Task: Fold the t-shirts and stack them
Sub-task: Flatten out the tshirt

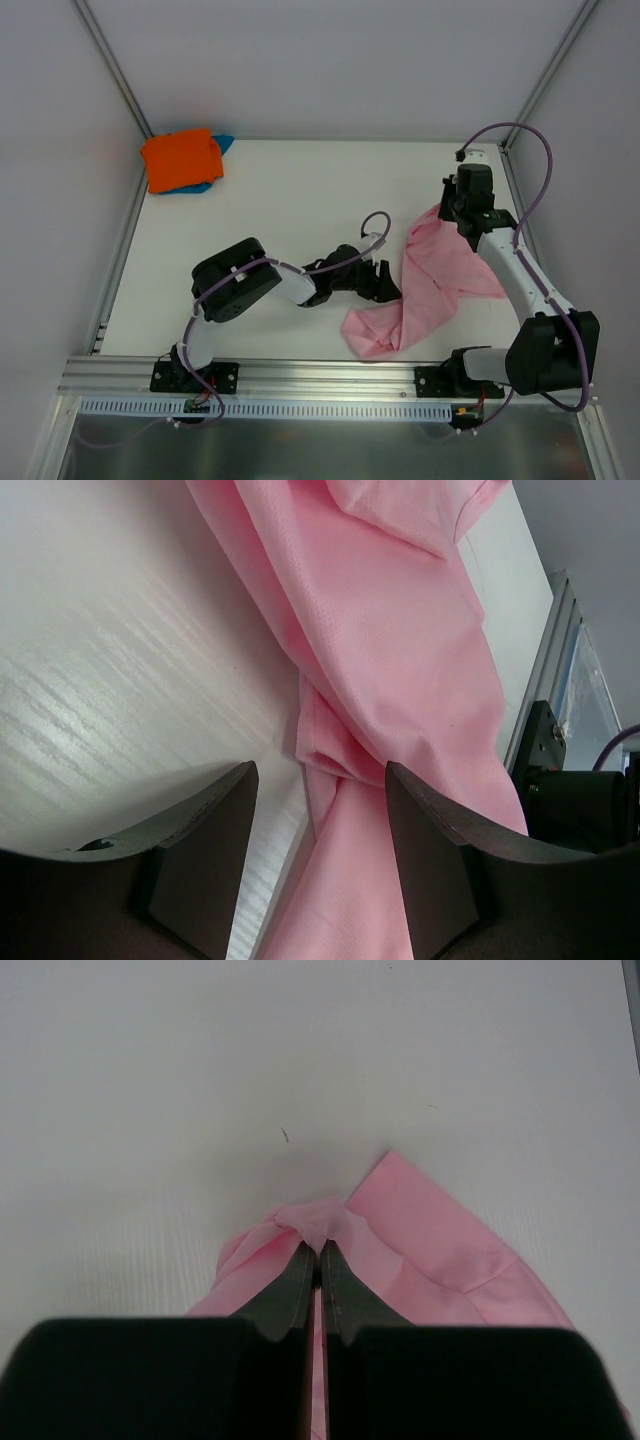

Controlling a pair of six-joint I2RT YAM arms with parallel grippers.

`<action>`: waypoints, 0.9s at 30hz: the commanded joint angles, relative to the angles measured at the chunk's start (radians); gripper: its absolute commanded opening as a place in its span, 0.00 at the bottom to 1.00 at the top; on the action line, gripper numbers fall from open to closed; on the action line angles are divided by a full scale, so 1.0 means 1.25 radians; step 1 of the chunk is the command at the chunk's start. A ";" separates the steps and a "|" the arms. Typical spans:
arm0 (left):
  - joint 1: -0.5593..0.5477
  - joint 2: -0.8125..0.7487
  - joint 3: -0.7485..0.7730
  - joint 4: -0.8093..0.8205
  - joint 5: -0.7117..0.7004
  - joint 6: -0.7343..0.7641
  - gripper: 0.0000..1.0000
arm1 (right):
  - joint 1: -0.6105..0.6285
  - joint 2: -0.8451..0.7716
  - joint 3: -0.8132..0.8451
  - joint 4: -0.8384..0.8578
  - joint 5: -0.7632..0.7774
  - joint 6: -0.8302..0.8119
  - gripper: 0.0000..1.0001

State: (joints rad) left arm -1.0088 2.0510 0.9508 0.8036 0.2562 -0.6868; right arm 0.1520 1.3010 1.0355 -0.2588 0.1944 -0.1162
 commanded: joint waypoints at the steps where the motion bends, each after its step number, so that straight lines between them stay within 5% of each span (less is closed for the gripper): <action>1: -0.003 0.043 0.017 -0.070 -0.021 0.028 0.56 | -0.006 -0.032 0.002 0.011 -0.001 0.005 0.01; 9: -0.004 0.078 0.073 -0.115 -0.020 0.032 0.54 | -0.006 -0.037 0.000 0.009 0.002 0.006 0.00; 12: -0.004 0.085 0.079 -0.127 -0.022 0.034 0.45 | -0.006 -0.038 0.000 0.012 0.005 0.005 0.00; 18: -0.004 0.086 0.074 -0.142 -0.027 0.038 0.10 | -0.007 -0.035 -0.001 0.012 0.004 0.007 0.00; 27: -0.004 0.091 0.066 -0.141 -0.027 0.028 0.02 | -0.009 -0.032 0.000 0.008 0.005 0.006 0.01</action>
State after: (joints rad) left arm -1.0080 2.1250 1.0519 0.7277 0.2443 -0.6708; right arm 0.1516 1.2926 1.0328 -0.2592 0.1944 -0.1162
